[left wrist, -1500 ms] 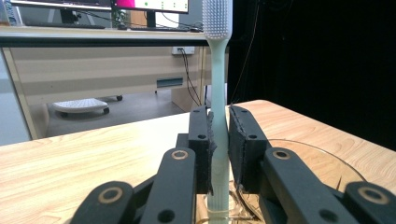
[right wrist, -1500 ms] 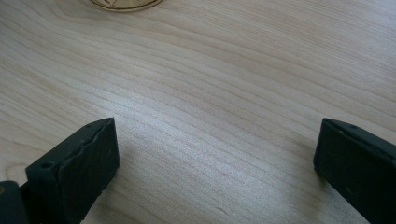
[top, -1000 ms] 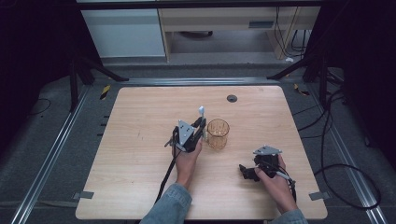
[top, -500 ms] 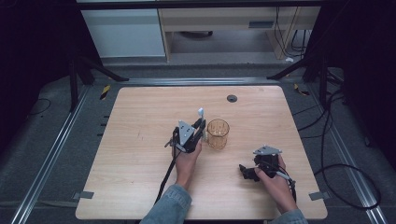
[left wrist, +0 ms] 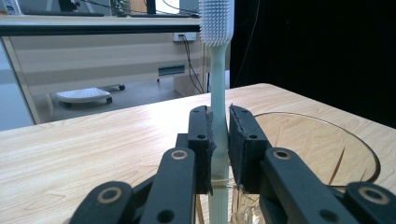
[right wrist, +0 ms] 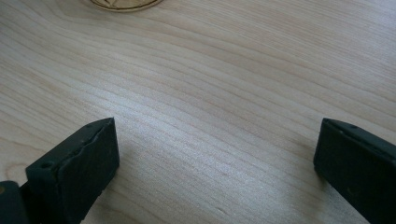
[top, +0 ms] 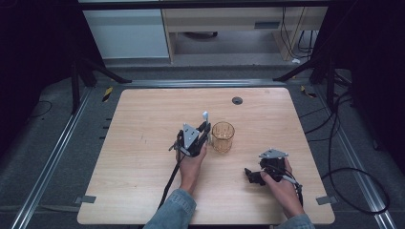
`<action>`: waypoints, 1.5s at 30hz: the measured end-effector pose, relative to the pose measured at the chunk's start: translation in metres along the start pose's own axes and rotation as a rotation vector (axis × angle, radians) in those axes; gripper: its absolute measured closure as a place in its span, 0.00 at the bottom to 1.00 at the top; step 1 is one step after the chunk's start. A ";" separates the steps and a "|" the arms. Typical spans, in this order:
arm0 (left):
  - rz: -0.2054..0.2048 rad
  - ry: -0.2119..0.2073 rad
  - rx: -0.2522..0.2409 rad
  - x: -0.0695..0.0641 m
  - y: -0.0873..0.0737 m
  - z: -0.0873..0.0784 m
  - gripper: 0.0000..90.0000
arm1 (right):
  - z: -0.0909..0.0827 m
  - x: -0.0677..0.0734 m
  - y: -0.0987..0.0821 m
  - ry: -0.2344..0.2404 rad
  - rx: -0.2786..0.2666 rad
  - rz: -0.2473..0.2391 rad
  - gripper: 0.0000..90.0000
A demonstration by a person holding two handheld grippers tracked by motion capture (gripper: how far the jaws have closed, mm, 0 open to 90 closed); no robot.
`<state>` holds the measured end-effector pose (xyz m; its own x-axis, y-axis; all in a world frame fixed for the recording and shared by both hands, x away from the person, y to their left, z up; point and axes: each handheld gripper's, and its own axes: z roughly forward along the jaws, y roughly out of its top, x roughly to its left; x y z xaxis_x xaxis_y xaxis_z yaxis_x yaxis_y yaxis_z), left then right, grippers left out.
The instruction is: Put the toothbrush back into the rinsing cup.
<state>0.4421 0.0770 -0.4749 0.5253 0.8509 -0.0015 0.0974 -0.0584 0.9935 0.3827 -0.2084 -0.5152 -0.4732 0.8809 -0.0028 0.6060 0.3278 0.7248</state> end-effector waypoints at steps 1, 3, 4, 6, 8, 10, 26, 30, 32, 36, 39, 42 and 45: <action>-0.001 0.000 0.000 0.000 0.000 0.000 0.88 | 0.000 0.000 0.000 0.000 0.000 0.000 0.01; 0.001 -0.001 0.001 0.000 0.000 0.000 0.88 | 0.000 0.000 0.000 0.001 0.000 0.000 0.01; 0.000 -0.001 0.002 0.000 0.000 0.000 0.88 | 0.000 0.000 0.000 0.000 0.000 0.001 0.01; -0.003 0.000 0.002 0.001 0.000 0.000 0.87 | 0.000 0.000 0.000 0.000 0.000 -0.001 0.01; -0.004 -0.001 0.001 0.001 0.000 0.000 0.87 | 0.000 0.000 0.000 0.001 0.000 0.000 0.01; -0.006 -0.001 0.001 0.001 0.000 0.000 0.87 | 0.000 0.000 0.000 -0.001 0.000 -0.001 0.01; -0.011 -0.001 0.004 0.001 0.000 0.000 0.83 | 0.000 0.000 0.000 0.000 0.000 0.001 0.01; -0.014 0.000 0.006 0.002 0.000 0.000 0.81 | 0.000 0.000 0.000 0.000 0.000 0.001 0.01; -0.016 -0.003 0.012 0.002 0.000 0.000 0.80 | 0.000 0.000 0.000 0.000 0.000 0.001 0.01; -0.006 -0.002 0.022 0.002 0.002 -0.002 0.75 | 0.000 0.000 0.000 0.000 -0.001 -0.001 0.01; -0.007 -0.003 0.031 0.003 0.003 -0.003 0.70 | 0.000 0.000 0.000 0.000 -0.001 -0.002 0.01; -0.007 -0.003 0.039 0.005 0.005 -0.005 0.64 | 0.000 0.000 0.000 0.000 0.000 0.001 0.01; 0.008 -0.002 0.044 0.007 0.009 -0.009 0.63 | 0.000 0.000 0.000 0.000 0.000 -0.001 0.01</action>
<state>0.4393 0.0873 -0.4648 0.5280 0.8492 0.0062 0.1303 -0.0883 0.9875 0.3828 -0.2085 -0.5151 -0.4736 0.8807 -0.0035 0.6055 0.3285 0.7249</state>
